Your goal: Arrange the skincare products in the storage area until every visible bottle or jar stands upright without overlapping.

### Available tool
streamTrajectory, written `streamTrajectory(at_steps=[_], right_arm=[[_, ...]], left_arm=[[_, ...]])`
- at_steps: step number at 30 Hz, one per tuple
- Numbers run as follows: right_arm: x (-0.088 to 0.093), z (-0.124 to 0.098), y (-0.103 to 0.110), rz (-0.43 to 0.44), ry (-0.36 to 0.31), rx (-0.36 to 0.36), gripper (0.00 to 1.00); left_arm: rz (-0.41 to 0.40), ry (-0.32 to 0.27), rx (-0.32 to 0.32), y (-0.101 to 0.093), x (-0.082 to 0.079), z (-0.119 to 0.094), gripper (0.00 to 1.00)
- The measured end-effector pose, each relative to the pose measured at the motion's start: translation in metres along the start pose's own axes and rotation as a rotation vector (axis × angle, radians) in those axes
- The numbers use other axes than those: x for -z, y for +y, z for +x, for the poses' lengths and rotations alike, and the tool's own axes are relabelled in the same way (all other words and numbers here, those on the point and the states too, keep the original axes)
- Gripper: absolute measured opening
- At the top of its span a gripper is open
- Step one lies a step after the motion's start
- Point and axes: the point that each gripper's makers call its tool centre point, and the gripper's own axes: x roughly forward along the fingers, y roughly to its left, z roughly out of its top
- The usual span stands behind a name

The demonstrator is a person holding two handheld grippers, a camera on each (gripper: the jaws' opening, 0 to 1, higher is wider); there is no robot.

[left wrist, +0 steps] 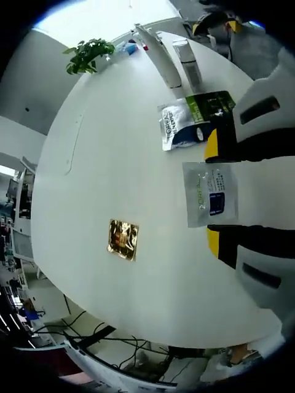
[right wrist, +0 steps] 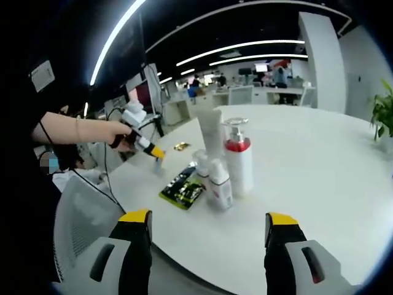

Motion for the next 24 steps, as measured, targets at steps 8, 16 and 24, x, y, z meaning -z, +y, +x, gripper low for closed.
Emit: streamTrajectory(at_steps=[8,16,24], right_arm=[[-0.001,-0.001,0.003,-0.001,-0.013,-0.018,0.77],[-0.002,-0.001,0.005,-0.01,-0.018,-0.029,0.77],[-0.002,-0.002,0.005,-0.01,-0.023,-0.032,0.77]], left_arm=[[-0.011,0.032,0.033,-0.021,0.031,-0.009,0.34],[-0.023,0.063,0.051,-0.028,0.044,-0.007,0.34],[-0.014,0.098,0.051,-0.029,0.055,0.002,0.34]])
